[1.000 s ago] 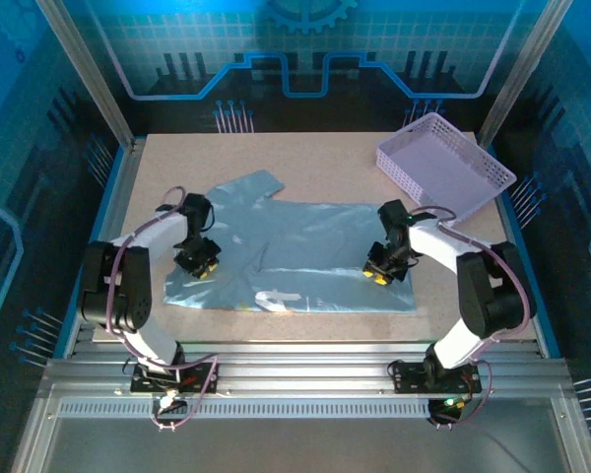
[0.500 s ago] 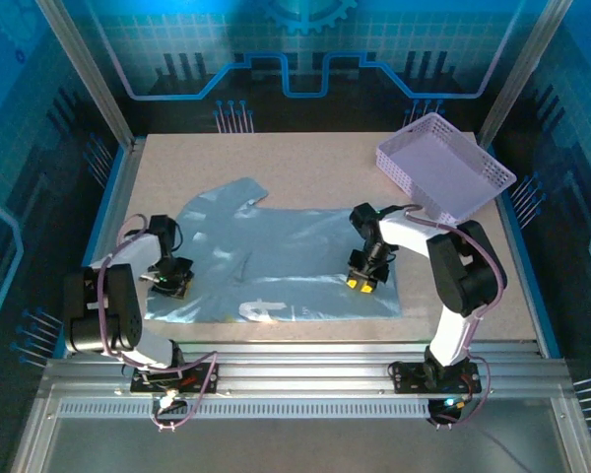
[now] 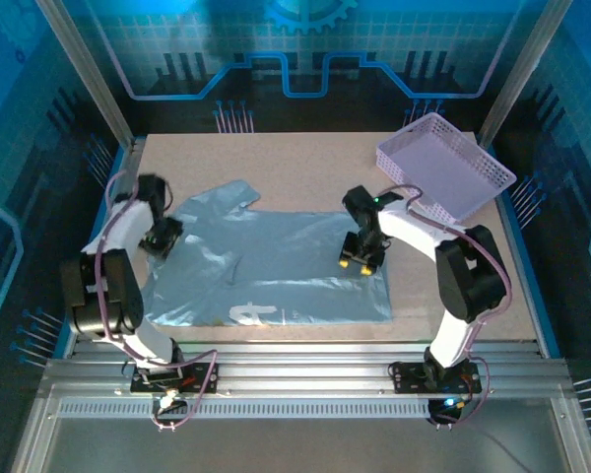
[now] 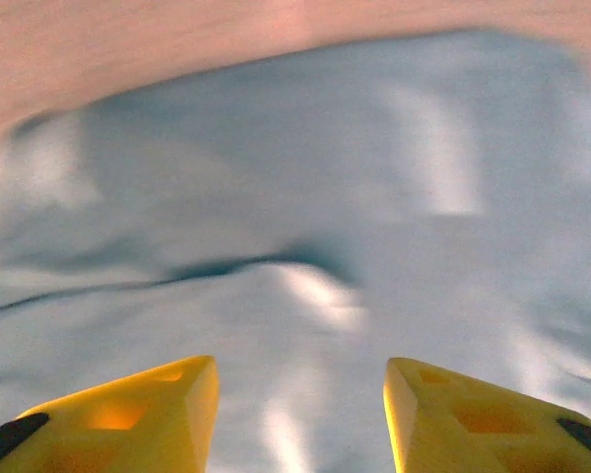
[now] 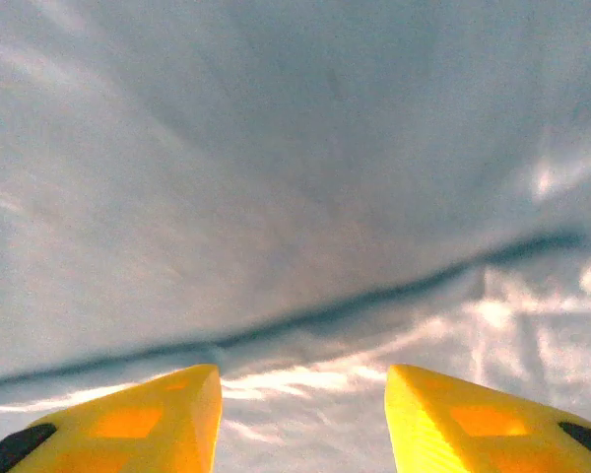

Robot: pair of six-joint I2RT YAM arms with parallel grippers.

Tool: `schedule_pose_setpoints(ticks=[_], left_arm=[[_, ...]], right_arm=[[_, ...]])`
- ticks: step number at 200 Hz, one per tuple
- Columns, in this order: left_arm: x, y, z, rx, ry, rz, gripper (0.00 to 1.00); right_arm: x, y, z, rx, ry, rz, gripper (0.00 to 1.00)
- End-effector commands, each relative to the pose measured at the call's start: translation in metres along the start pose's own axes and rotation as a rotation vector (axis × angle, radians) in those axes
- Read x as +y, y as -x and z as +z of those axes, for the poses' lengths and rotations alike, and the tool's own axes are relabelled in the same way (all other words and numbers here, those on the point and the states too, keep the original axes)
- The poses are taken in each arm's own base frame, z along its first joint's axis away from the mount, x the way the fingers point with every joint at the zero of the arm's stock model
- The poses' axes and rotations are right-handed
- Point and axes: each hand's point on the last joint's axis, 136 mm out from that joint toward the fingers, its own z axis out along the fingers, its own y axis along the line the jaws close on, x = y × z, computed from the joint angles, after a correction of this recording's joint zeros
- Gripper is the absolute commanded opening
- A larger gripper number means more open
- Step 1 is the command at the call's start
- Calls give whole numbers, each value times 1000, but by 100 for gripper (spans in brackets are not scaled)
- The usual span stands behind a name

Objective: Fold and stack the t-shirts

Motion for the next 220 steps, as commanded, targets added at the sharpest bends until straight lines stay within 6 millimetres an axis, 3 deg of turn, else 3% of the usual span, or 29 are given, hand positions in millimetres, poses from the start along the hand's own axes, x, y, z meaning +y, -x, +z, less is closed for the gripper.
schedule_pose_setpoints(ticks=[1,30,63,80,144,180,205,220], left_arm=[[-66,-9,18,85,-113,194,51],[-133,10,43,92,-240,295,52],[-175,31,62,37,-322,410,56],[-186,36,68,2,-351,473,58],[-173,42,102,38,-238,432,64],[-163,42,110,45,-169,437,68],[-158,44,117,39,-135,441,67],[-156,41,120,50,-121,445,66]], right_arm=[[-26,61,3,-146,-128,19,49],[-28,120,13,-230,-187,37,52],[-32,153,33,-215,-221,62,51],[-29,164,39,-223,-210,41,51],[-39,154,68,-118,-226,106,33],[-41,152,69,-93,-229,133,33],[-40,152,68,-94,-227,128,10],[-38,153,66,-98,-217,125,6]])
